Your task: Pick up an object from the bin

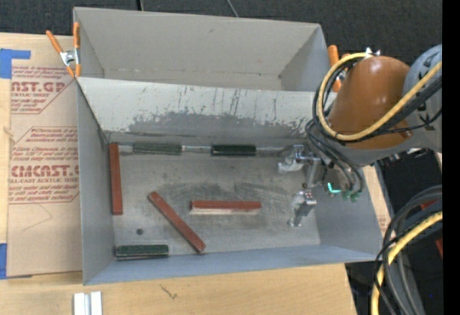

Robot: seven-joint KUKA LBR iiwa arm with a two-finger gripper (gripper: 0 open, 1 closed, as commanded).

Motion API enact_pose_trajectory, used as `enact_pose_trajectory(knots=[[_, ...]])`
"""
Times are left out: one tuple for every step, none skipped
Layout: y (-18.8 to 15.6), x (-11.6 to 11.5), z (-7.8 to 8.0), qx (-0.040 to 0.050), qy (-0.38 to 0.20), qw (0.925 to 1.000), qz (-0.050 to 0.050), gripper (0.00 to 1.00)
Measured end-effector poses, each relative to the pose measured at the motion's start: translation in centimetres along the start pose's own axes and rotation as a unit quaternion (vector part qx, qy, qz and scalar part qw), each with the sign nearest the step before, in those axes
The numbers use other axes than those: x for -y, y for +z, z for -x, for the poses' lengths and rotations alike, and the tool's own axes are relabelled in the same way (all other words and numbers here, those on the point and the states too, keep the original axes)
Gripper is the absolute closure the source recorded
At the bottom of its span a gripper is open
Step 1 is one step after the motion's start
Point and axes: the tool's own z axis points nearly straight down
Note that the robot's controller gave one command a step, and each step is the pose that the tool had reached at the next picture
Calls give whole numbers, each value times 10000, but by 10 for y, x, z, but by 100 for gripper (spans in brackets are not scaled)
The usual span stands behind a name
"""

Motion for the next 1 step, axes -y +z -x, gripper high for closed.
enact_pose_trajectory(knots=[[-3, 0, 2, 37, -4, 10000, -4, 0]])
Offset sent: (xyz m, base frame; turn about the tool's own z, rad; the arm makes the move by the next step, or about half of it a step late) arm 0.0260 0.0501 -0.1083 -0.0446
